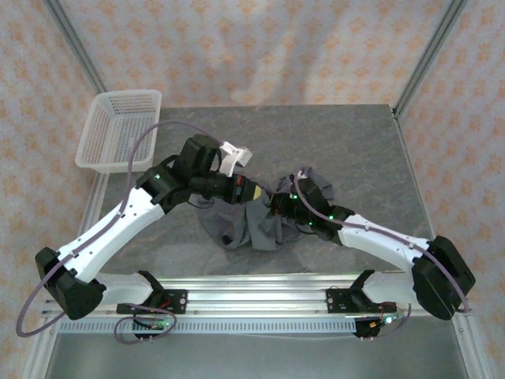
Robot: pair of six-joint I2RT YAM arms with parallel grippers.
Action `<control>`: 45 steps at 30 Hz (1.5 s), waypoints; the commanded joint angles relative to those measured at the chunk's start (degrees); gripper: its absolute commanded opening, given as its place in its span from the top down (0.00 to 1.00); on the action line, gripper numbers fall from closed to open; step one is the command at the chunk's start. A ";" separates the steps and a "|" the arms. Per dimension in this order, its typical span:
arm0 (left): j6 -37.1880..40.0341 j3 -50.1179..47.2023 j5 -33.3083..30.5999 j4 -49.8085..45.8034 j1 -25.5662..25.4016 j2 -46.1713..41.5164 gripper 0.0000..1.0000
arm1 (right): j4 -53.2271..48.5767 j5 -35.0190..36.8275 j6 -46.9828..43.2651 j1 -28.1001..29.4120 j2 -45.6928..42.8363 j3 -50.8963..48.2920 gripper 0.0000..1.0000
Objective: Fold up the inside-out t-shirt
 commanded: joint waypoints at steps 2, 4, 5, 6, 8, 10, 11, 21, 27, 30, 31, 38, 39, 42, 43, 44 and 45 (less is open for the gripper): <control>-1.39 -7.36 -20.56 -7.27 9.59 -2.82 1.00 | 15.05 -16.57 1.60 -0.36 -13.34 -0.85 1.00; -3.19 -12.95 -16.04 1.92 12.42 -1.98 1.00 | 15.95 -18.78 3.91 -0.44 -17.06 -0.54 1.00; -4.36 -14.61 -13.88 6.30 12.54 -0.91 1.00 | 16.58 -19.87 5.04 -0.44 -18.40 -0.19 1.00; -5.60 -15.50 -11.81 9.52 12.48 0.35 1.00 | 17.11 -20.61 5.62 -0.44 -18.79 0.03 1.00; -7.87 -15.43 -10.58 12.80 12.52 3.95 1.00 | 16.54 -21.75 5.82 -0.61 -18.83 1.33 1.00; -10.01 -14.32 -10.82 13.31 12.63 6.02 0.95 | 14.79 -20.94 4.60 -0.78 -18.62 2.05 1.00; -10.30 -14.06 -11.07 13.45 12.62 5.73 0.89 | 14.95 -20.54 4.27 -1.03 -18.57 1.81 1.00; 2.58 -10.08 -19.67 -1.85 9.03 -16.76 0.41 | 16.41 -22.08 4.06 -4.30 -16.75 -1.17 1.00; 14.76 -5.50 -18.03 -5.69 0.13 -10.01 0.32 | 15.58 -27.49 3.05 -4.49 -13.81 1.33 1.00; 18.64 -4.63 -17.11 -4.13 -0.12 -4.32 0.30 | 14.87 -29.84 2.71 -4.49 -13.27 3.09 1.00; 19.85 -4.63 -17.08 -3.12 -0.14 -2.59 0.28 | 14.54 -30.51 2.52 -4.49 -13.16 3.68 1.00; 23.97 -0.94 -2.59 0.68 -0.19 8.61 0.17 | 12.69 -33.33 1.47 -4.49 -12.81 7.21 1.00; 23.68 -0.78 -2.37 1.24 -0.21 9.50 0.17 | 12.53 -33.41 1.46 -4.49 -12.78 7.51 1.00; 22.34 -0.83 -5.74 3.90 -0.13 10.78 0.19 | 11.98 -34.00 1.46 -4.49 -12.56 8.20 1.00; 21.84 -0.85 -6.51 4.83 -0.13 10.64 0.22 | 11.35 -34.25 1.24 -4.49 -12.70 8.28 1.00; 21.19 -0.63 -6.96 5.62 -0.07 10.25 0.25 | 10.22 -34.30 0.63 -4.57 -12.94 8.41 1.00; 20.59 -0.54 -6.93 6.09 0.04 9.69 0.29 | 8.26 -34.31 -0.49 -4.65 -13.22 8.56 1.00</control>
